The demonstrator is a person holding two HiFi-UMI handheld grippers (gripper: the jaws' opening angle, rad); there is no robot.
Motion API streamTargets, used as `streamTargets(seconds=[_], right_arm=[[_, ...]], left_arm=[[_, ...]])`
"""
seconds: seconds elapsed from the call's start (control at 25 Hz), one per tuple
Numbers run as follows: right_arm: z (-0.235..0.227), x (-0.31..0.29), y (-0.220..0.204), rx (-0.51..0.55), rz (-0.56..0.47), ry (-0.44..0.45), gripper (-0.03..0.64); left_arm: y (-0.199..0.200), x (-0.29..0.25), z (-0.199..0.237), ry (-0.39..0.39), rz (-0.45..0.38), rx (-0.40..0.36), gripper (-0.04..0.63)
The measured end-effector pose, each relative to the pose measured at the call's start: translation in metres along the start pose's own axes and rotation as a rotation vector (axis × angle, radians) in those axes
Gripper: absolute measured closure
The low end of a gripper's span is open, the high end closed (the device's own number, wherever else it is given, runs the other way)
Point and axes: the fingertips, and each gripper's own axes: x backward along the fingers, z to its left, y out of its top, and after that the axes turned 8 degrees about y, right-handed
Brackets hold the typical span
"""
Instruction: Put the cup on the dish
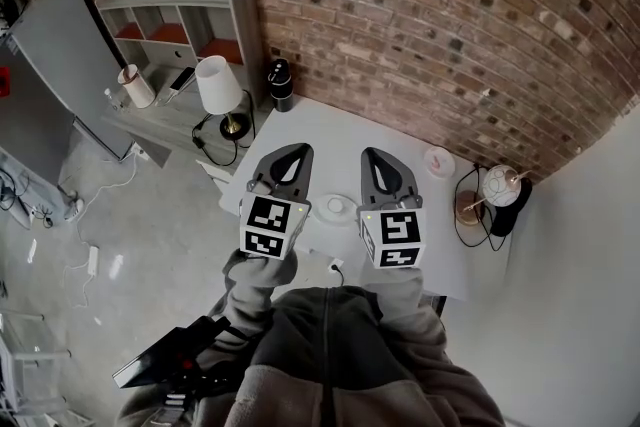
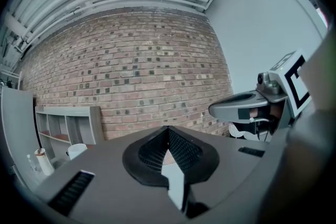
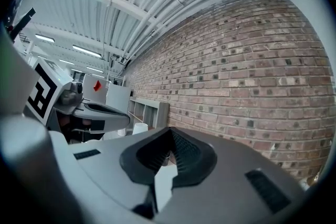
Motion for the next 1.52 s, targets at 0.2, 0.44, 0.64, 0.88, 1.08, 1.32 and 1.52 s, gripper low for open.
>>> streamTargets(seconds=[0.2,0.44,0.64,0.88,1.08,1.32,1.52], right_arm=[[-0.003,-0.001,0.009,0.007,-0.022,-0.004,0.615],[-0.007,-0.001,0.015,0.012,-0.038,-0.008,0.615],[-0.008,-0.003,0.016,0.017,-0.040,-0.004,0.615],[-0.008,-0.005,0.020,0.026,-0.051,0.001,0.615],[-0.007,-0.005,0.018,0.027,-0.052,0.002,0.615],[-0.009,-0.003,0.016,0.024,-0.053,-0.007,0.615],[-0.011,-0.002,0.016,0.023,-0.052,-0.012,0.615]], left_arm=[[0.006,-0.005,0.001,0.002,-0.016,0.001,0.589],[0.007,-0.008,0.002,0.008,-0.012,-0.011,0.589],[0.007,-0.011,0.002,0.007,-0.012,-0.006,0.589],[0.008,-0.012,0.003,0.011,-0.012,-0.011,0.589],[0.004,-0.012,0.004,0.013,-0.009,-0.010,0.589],[0.002,-0.011,-0.002,-0.003,-0.009,-0.007,0.589],[0.002,-0.014,-0.005,-0.012,-0.009,-0.011,0.589]])
